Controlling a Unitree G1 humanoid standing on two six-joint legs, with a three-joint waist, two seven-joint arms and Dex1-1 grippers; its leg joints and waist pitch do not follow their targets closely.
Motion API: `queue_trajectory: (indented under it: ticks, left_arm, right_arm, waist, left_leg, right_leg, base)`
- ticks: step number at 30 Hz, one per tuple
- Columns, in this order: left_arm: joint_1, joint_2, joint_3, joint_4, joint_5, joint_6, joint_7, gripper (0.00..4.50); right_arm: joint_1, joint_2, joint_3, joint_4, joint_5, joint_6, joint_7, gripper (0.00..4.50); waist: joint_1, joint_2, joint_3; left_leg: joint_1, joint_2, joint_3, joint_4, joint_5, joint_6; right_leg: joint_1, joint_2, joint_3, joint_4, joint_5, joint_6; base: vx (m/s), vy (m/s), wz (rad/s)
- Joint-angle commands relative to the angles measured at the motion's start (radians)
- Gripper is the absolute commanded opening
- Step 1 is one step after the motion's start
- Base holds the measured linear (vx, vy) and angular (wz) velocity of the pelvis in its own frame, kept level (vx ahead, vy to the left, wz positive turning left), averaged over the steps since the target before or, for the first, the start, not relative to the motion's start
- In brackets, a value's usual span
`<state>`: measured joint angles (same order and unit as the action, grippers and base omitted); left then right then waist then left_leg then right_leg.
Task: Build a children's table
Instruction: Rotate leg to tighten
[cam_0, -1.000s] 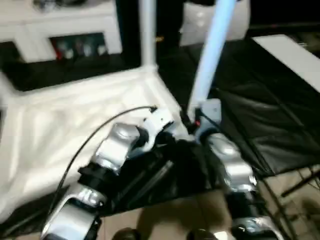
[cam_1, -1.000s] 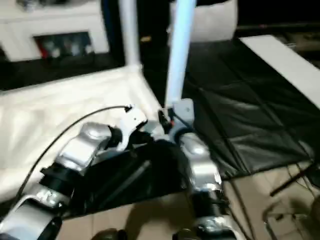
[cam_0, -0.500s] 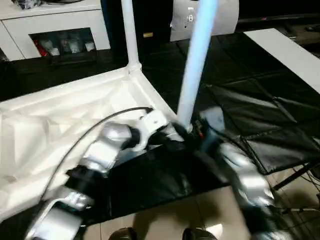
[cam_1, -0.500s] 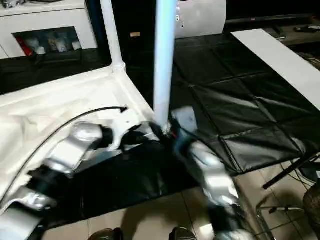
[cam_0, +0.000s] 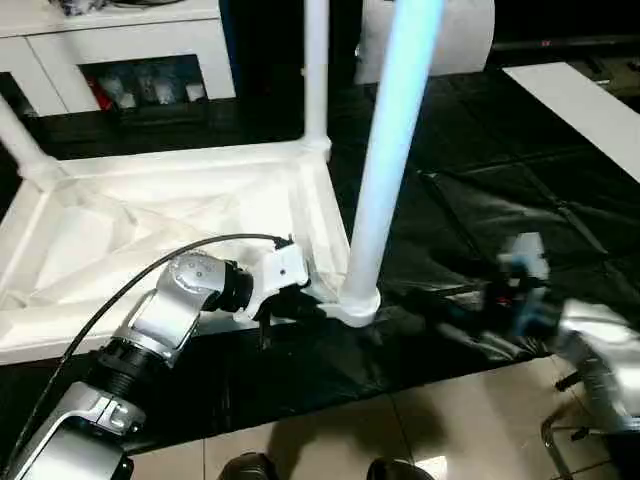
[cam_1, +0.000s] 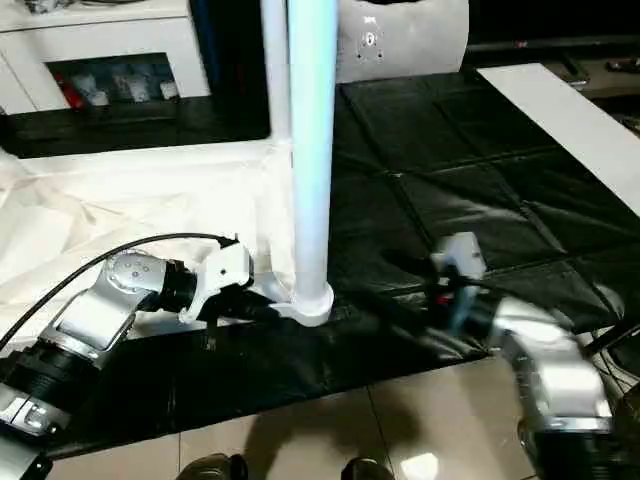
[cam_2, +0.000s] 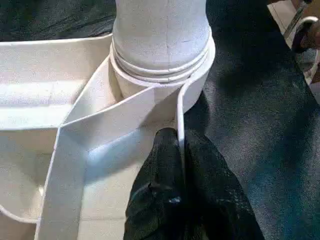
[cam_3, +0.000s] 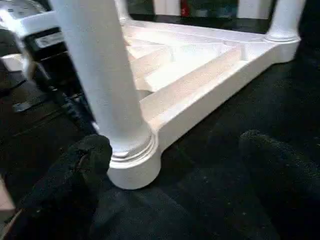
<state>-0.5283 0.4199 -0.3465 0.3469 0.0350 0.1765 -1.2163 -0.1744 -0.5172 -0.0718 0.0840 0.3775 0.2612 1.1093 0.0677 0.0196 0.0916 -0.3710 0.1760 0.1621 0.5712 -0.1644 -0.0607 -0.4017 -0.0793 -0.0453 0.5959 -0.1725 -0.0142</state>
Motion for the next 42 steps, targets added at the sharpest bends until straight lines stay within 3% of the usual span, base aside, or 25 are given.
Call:
queue_trajectory:
  ticks: [1, 3, 10, 11, 16, 19, 23, 29, 36, 42]
  left_arm:
    - [-0.008, -0.003, -0.006, 0.006, -0.025, -0.03, -0.019, 0.0]
    - [-0.007, -0.006, 0.006, 0.009, -0.034, -0.039, -0.017, 0.0]
    - [-0.011, -0.019, 0.032, 0.011, -0.053, -0.028, 0.002, 0.0]
    - [-0.012, -0.019, 0.032, 0.009, -0.058, -0.017, -0.005, 0.44]
    - [-0.013, -0.012, 0.038, 0.007, -0.066, -0.017, -0.011, 0.93]
    - [-0.008, -0.012, 0.039, 0.009, -0.06, -0.02, -0.001, 1.02]
    - [0.01, 0.011, 0.016, 0.0, -0.047, -0.023, -0.036, 1.02]
    - [0.001, 0.027, -0.001, 0.041, -0.008, -0.063, 0.01, 1.02]
    - [-0.012, 0.012, 0.01, 0.059, -0.03, -0.056, 0.006, 0.42]
    - [-0.026, 0.021, -0.02, 0.103, 0.002, -0.096, -0.015, 0.09]
  right_arm:
    - [-0.004, -0.015, 0.015, 0.007, -0.006, -0.003, 0.025, 4.46]
    - [0.005, -0.008, 0.052, -0.001, -0.032, -0.018, 0.031, 4.46]
    - [0.022, -0.009, 0.091, -0.024, -0.052, -0.027, 0.021, 4.46]
    - [0.023, -0.009, 0.093, -0.022, -0.056, -0.032, 0.019, 4.5]
    - [0.029, 0.001, 0.102, -0.022, -0.065, -0.046, 0.001, 4.5]
    - [0.033, 0.003, 0.109, -0.032, -0.062, -0.044, -0.007, 4.5]
    - [0.034, 0.006, 0.117, -0.038, -0.064, -0.045, -0.011, 4.5]
    - [0.022, 0.012, 0.126, -0.029, -0.067, -0.056, -0.017, 4.5]
    - [0.008, 0.013, 0.137, -0.023, -0.064, -0.057, -0.017, 4.5]
    - [-0.032, 0.012, 0.147, 0.005, -0.075, -0.071, -0.002, 4.5]
  waist:
    - [0.005, -0.024, -0.084]
    - [0.008, -0.023, -0.087]
    - [0.015, -0.025, -0.096]
    - [0.015, -0.025, -0.095]
    - [0.022, -0.017, -0.097]
    - [0.021, -0.019, -0.096]
    - [0.021, -0.019, -0.094]
    - [0.021, -0.019, -0.095]
    - [0.021, -0.02, -0.095]
    - [0.021, -0.019, -0.096]
  left_leg:
    - [0.005, 0.042, -0.002, -0.057, -0.21, 0.08]
    - [0.004, 0.041, 0.0, -0.055, -0.191, 0.08]
    - [0.004, 0.04, 0.003, -0.05, -0.161, 0.09]
    - [0.004, 0.04, 0.003, -0.049, -0.161, 0.091]
    - [0.007, 0.041, 0.003, -0.049, -0.179, 0.085]
    - [0.007, 0.042, 0.003, -0.05, -0.197, 0.078]
    - [0.008, 0.041, 0.001, -0.051, -0.221, 0.065]
    - [0.01, 0.043, 0.001, -0.051, -0.232, 0.057]
    - [0.009, 0.043, 0.001, -0.05, -0.236, 0.056]
    - [0.01, 0.041, 0.0, -0.049, -0.249, 0.049]
  right_leg:
    - [0.052, -0.061, 0.033, -0.078, -0.339, -0.188]
    - [0.051, -0.061, 0.034, -0.077, -0.325, -0.184]
    - [0.053, -0.058, 0.033, -0.069, -0.26, -0.19]
    - [0.052, -0.058, 0.033, -0.069, -0.261, -0.19]
    - [0.05, -0.056, 0.032, -0.069, -0.268, -0.196]
    - [0.049, -0.055, 0.032, -0.071, -0.284, -0.19]
    - [0.048, -0.056, 0.032, -0.075, -0.335, -0.171]
    - [0.046, -0.057, 0.033, -0.073, -0.331, -0.17]
    - [0.046, -0.057, 0.033, -0.072, -0.321, -0.178]
    - [0.045, -0.057, 0.033, -0.073, -0.348, -0.167]
  base:
    - [0.0, 0.0, 0.0]
    - [0.0, 0.0, 0.0]
    - [0.0, 0.0, 0.0]
    - [0.0, 0.0, 0.0]
    - [0.0, 0.0, 0.0]
    - [0.0, 0.0, 0.0]
    - [0.0, 0.0, 0.0]
    - [0.0, 0.0, 0.0]
    - [0.0, 0.0, 0.0]
    - [0.0, 0.0, 0.0]
